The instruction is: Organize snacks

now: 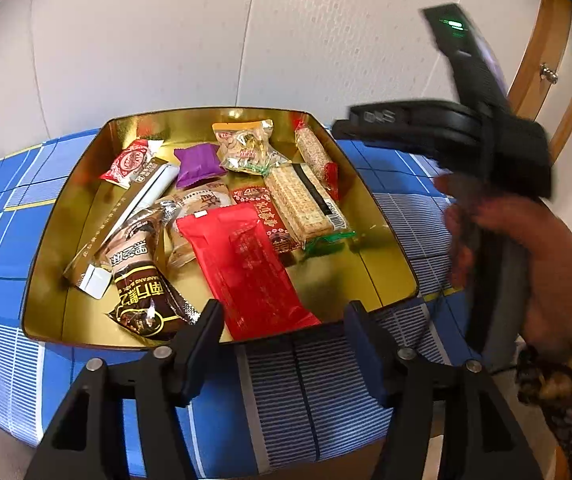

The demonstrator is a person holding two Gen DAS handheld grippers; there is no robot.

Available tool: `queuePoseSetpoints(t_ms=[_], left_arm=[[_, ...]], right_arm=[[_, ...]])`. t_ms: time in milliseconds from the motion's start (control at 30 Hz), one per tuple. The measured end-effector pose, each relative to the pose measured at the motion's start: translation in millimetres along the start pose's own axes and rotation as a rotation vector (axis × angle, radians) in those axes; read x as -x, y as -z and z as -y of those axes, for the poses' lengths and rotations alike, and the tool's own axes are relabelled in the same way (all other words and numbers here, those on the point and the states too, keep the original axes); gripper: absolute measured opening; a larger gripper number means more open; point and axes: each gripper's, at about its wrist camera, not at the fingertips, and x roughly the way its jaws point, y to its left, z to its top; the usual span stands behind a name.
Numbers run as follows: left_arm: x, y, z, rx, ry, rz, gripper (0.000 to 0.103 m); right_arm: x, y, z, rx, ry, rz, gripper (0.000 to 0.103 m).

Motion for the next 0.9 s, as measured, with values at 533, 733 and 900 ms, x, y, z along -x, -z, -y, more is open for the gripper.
queuePoseSetpoints(t_ms=[533, 733, 900], left_arm=[[28.4, 26.0, 8.3, -0.013, -0.027, 0.014, 0.079], [39.9, 33.6, 6.5, -0.031, -0.098, 0.036, 0.086], [47.1, 41.1, 2.8, -0.034, -0.128, 0.056, 0.093]], right_arm=[[87.3, 82.0, -0.6, -0.045, 0.029, 0.089, 0.035], [96.6, 105.2, -17.5, 0.010, 0.037, 0.096, 0.035], [100.5, 121.0, -24.3, 0.007, 0.032, 0.096, 0.035]])
